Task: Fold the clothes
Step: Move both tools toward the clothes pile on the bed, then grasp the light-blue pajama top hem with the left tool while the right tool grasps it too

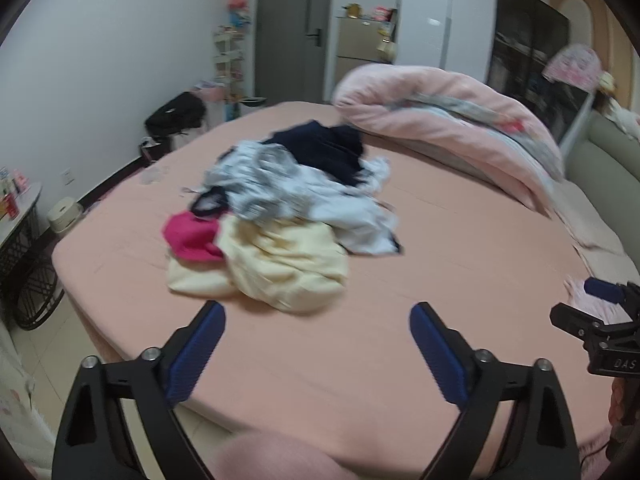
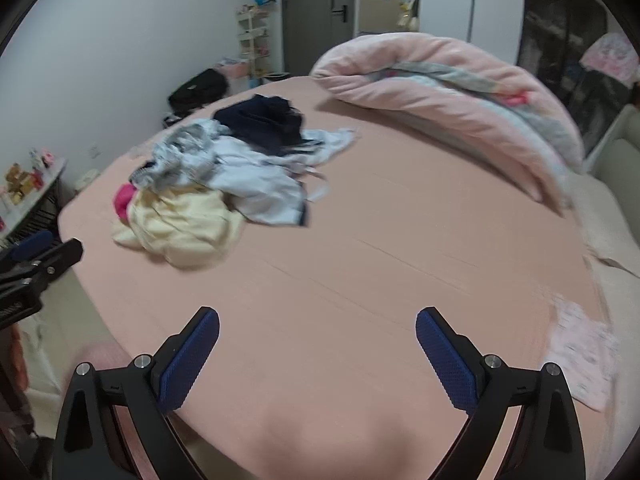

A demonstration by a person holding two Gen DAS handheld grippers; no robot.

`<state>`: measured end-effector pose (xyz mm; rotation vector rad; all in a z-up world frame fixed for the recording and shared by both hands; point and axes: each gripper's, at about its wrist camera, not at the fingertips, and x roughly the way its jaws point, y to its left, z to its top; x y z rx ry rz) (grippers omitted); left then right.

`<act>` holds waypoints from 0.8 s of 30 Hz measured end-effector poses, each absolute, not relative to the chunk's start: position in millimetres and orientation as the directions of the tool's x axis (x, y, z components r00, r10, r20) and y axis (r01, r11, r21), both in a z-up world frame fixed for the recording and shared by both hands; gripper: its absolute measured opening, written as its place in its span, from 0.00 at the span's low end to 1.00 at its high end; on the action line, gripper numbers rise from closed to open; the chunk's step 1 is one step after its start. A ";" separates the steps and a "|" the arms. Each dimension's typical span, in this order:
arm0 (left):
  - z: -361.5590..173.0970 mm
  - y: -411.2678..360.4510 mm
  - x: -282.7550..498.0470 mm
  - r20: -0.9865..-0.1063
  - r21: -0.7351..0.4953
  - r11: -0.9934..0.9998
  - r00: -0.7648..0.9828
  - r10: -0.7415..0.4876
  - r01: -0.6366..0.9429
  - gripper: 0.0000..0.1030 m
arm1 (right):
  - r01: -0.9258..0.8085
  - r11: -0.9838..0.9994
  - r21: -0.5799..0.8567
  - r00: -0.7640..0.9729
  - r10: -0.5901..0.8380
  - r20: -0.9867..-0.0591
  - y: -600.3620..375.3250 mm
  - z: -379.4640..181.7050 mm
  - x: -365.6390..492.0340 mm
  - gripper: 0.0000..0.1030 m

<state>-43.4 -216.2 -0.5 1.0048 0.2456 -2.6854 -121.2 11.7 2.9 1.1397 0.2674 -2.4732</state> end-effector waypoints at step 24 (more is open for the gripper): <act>-73.3 -349.9 -190.4 -0.739 -0.113 -0.938 -0.659 -0.142 0.328 0.61 | 0.574 -0.818 0.048 -0.386 -0.321 -0.865 -240.8 -91.3 -316.8 0.86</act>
